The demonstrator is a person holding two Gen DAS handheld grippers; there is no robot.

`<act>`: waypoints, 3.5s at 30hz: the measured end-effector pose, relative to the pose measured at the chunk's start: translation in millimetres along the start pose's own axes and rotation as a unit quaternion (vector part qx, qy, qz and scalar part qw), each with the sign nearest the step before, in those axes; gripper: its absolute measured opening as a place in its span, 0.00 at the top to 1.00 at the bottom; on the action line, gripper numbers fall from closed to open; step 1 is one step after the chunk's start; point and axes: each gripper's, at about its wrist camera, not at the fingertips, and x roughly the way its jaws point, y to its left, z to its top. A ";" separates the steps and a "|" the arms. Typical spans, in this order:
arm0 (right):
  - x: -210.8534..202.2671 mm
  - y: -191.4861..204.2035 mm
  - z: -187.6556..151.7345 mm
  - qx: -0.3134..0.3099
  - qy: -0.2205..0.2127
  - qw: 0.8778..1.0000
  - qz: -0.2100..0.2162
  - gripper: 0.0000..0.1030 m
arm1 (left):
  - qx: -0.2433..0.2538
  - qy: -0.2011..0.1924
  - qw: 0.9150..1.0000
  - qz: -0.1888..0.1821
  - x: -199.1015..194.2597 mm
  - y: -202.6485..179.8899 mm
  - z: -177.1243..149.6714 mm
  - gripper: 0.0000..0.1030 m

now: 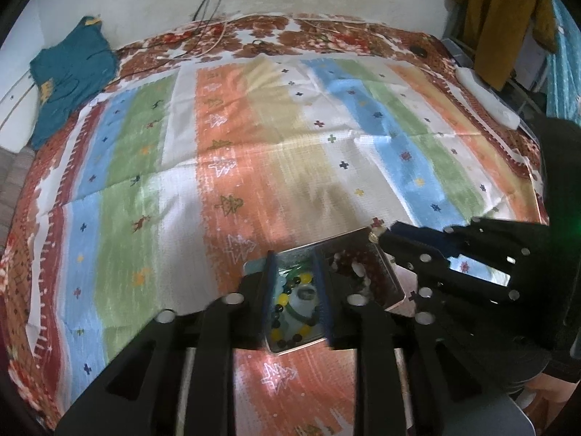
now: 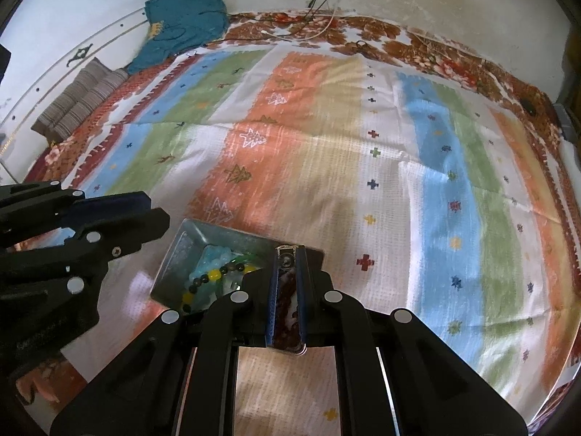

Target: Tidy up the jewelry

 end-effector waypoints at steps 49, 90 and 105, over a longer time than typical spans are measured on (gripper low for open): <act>-76.2 -8.9 -59.9 0.003 -0.070 0.997 0.017 0.09 | 0.015 -0.083 0.996 -0.010 -67.5 1.8 -64.7 0.06; -92.4 -0.4 -70.2 -0.013 -0.110 0.994 -0.009 0.06 | 0.014 -0.080 0.997 -0.002 -70.2 2.4 -69.0 0.06; -90.5 -2.2 -69.8 -0.004 -0.109 0.994 -0.013 0.06 | 0.028 -0.083 0.996 -0.002 -69.2 3.2 -67.2 0.06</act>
